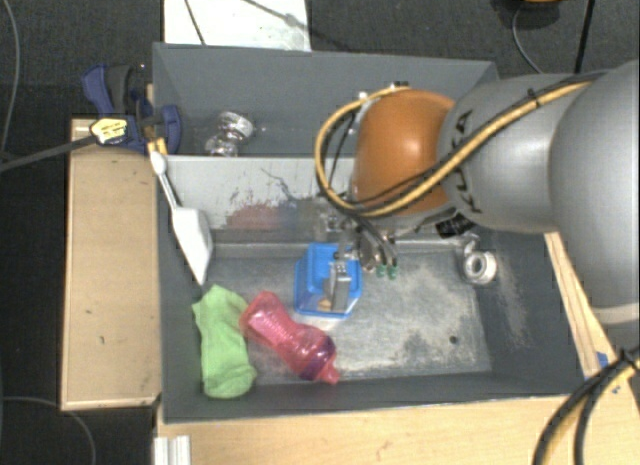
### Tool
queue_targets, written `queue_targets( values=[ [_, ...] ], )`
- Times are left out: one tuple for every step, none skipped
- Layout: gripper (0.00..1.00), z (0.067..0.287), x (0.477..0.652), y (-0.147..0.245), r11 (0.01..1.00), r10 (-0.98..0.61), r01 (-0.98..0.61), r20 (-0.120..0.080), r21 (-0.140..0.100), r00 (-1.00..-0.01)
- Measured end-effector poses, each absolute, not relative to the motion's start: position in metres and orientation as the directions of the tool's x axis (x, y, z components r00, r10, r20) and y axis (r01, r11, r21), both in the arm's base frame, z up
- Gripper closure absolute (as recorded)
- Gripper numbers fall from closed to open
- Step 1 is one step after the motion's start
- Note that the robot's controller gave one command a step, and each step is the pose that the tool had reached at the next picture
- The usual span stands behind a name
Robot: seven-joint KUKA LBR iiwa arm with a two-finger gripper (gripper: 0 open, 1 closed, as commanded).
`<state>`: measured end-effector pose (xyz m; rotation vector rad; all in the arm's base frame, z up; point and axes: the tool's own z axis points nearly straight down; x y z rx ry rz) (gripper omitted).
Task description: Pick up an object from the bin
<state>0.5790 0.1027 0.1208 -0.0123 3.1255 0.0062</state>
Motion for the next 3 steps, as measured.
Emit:
queue_targets(
  values=[
    [0.0, 0.108, 0.576, 0.148, 0.996, -0.094, -0.094, -0.012, -0.003, -0.995],
    [0.0, 0.099, 0.586, 0.153, 0.987, -0.158, -0.158, 0.001, 0.012, -0.988],
    [1.0, 0.103, 0.588, 0.151, 0.988, -0.158, -0.158, -0.002, 0.005, -0.988]
  ],
)
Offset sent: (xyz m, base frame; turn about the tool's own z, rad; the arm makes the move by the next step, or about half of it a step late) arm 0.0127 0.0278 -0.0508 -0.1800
